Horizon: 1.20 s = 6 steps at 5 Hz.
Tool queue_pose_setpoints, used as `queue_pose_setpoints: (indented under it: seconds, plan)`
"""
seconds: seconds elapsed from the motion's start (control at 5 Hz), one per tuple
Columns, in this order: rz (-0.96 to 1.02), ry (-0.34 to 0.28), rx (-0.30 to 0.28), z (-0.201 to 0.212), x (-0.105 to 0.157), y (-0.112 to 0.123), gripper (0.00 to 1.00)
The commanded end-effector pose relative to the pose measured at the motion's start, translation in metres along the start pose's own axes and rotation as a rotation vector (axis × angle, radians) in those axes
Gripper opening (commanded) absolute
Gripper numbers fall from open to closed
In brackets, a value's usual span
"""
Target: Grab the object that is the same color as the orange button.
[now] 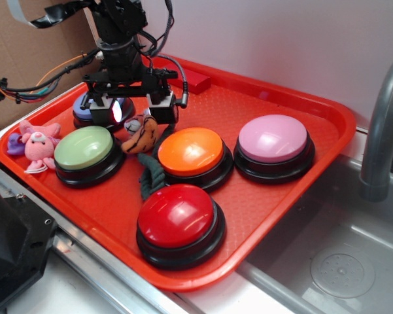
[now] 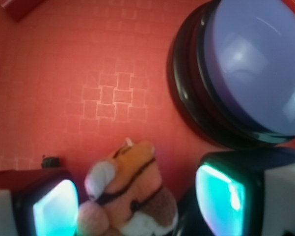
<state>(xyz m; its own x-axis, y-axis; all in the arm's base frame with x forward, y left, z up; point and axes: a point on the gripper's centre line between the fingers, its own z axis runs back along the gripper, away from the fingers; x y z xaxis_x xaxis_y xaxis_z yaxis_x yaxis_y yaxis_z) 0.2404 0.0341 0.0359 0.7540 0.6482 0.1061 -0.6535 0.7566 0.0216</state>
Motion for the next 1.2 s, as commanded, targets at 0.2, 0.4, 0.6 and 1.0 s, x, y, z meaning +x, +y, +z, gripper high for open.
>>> queue_pose_setpoints:
  seconds: [0.2, 0.4, 0.6, 1.0]
  plan:
    - [0.002, -0.023, -0.016, 0.001, 0.006, 0.002, 0.0]
    - [0.006, -0.03, -0.021, 0.002, 0.009, 0.0, 0.0]
    - [0.01, -0.054, -0.033, 0.013, 0.01, -0.001, 0.0]
    - [-0.036, -0.098, -0.08, 0.062, 0.02, -0.004, 0.0]
